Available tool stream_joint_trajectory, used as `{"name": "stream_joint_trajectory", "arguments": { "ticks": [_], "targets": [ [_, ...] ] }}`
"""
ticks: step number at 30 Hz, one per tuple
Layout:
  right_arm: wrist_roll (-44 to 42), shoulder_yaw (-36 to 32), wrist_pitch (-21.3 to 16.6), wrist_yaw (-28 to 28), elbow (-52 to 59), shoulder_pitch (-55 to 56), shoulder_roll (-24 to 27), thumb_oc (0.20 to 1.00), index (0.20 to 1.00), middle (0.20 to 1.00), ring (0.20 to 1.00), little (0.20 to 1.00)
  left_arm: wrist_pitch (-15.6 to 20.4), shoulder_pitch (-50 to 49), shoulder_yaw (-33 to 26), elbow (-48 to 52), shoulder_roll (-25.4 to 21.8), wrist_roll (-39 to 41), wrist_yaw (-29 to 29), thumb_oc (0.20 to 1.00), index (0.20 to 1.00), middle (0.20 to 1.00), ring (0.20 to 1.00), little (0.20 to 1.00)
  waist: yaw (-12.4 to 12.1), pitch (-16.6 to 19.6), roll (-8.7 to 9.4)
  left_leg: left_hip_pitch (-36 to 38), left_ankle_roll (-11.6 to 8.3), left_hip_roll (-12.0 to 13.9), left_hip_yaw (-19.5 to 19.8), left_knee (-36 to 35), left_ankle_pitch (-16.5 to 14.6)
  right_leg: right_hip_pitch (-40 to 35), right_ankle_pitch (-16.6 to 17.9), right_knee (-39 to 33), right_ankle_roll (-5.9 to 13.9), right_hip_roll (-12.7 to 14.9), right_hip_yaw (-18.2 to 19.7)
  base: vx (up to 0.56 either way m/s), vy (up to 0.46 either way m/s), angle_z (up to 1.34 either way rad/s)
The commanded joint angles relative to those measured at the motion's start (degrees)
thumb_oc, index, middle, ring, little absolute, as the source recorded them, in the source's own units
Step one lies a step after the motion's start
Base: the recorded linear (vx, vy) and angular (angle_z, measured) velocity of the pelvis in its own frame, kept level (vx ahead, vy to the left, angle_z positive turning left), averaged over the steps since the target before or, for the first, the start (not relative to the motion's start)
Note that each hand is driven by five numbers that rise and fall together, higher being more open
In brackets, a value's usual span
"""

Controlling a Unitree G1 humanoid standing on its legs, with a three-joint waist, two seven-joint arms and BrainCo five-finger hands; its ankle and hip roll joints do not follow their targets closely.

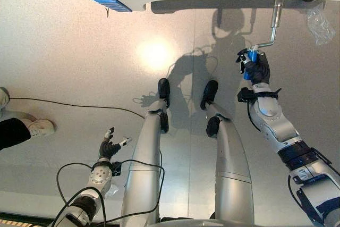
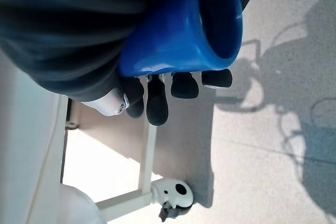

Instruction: Raise the hospital bed

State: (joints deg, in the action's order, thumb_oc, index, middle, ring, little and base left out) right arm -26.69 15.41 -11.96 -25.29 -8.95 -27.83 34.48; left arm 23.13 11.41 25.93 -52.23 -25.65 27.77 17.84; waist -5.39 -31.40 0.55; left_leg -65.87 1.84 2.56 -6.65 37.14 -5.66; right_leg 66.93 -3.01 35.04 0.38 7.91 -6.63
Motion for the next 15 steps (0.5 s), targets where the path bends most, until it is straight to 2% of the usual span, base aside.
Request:
{"name": "stream_joint_trajectory", "arguments": {
  "ticks": [1, 4, 15],
  "targets": [
    [0.8, -10.5, -20.8, -3.4, 20.8, 1.6, 1.4, 0.2, 0.2, 0.2, 0.2, 0.2, 0.6, -7.5, 0.4, 0.7, 0.5, -0.1, 0.0, 1.0, 1.0, 1.0, 1.0, 1.0, 3.8, 4.6, -3.47, -1.0, -3.36, -1.0, 4.8, -6.0, 4.0, -0.8, 2.0, -0.2, 4.4, 1.5, -1.4, 0.0, 0.0, 0.0],
    [-2.1, -14.5, -23.4, -4.8, 20.9, 2.7, -0.4, 0.2, 0.2, 0.2, 0.2, 0.2, 0.3, -7.4, 0.4, 0.1, 1.0, 0.7, 0.2, 1.0, 1.0, 1.0, 1.0, 1.0, 4.4, 4.7, -3.6, -1.0, -3.34, -0.9, 4.6, -6.1, 3.9, -0.4, 1.9, -0.1, 4.38, 1.4, -1.4, 0.0, 0.0, 0.0],
    [-2.0, -21.7, -26.2, -9.9, 19.2, 3.0, -2.3, 0.2, 0.2, 0.2, 0.2, 0.2, 0.5, -7.2, 0.3, -1.0, 1.9, 1.7, 0.4, 1.0, 1.0, 1.0, 1.0, 1.0, 4.9, 5.7, -3.99, -1.2, -3.5, -0.9, 5.0, -6.5, 3.6, 0.5, 1.3, 0.2, 4.19, 1.2, -1.4, 0.0, 0.0, 0.0]
  ]
}}
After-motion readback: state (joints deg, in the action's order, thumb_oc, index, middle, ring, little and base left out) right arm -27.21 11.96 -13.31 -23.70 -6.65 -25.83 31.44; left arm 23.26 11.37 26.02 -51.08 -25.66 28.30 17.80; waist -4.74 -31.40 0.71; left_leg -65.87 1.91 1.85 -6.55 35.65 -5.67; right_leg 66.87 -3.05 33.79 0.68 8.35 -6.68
